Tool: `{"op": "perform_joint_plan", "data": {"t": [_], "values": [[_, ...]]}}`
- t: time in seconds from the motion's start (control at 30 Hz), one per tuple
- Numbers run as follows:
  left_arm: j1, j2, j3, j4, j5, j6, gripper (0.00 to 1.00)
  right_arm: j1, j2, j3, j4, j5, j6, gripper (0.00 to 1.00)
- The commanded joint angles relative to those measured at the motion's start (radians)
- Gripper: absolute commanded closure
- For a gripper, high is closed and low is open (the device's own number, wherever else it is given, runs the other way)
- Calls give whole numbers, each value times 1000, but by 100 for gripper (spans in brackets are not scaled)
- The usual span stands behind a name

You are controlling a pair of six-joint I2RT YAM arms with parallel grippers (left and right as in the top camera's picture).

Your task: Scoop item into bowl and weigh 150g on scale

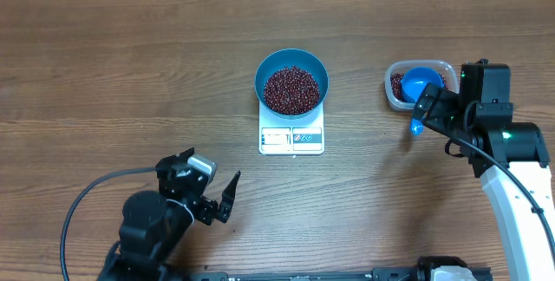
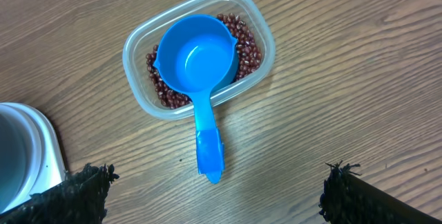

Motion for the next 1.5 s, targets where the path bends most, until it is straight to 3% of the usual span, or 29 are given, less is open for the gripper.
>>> {"op": "perform_joint_plan", "data": {"t": [0.0, 0.37, 0.57, 0.8, 1.07, 1.47], "values": [[11, -110, -111, 82, 19, -13, 0, -5, -15, 9, 2, -5, -11, 0], [67, -350, -441, 504, 83, -14, 0, -5, -15, 9, 2, -5, -11, 0], [143, -360, -449, 517, 89, 13, 0, -5, -15, 9, 2, -5, -11, 0], [278, -360, -449, 476, 77, 190, 0, -5, -15, 9, 2, -5, -11, 0], [313, -360, -449, 436, -167, 168, 1, -5, -15, 9, 2, -5, -11, 0], [313, -360, -449, 436, -173, 163, 0, -5, -15, 9, 2, -5, -11, 0]]}}
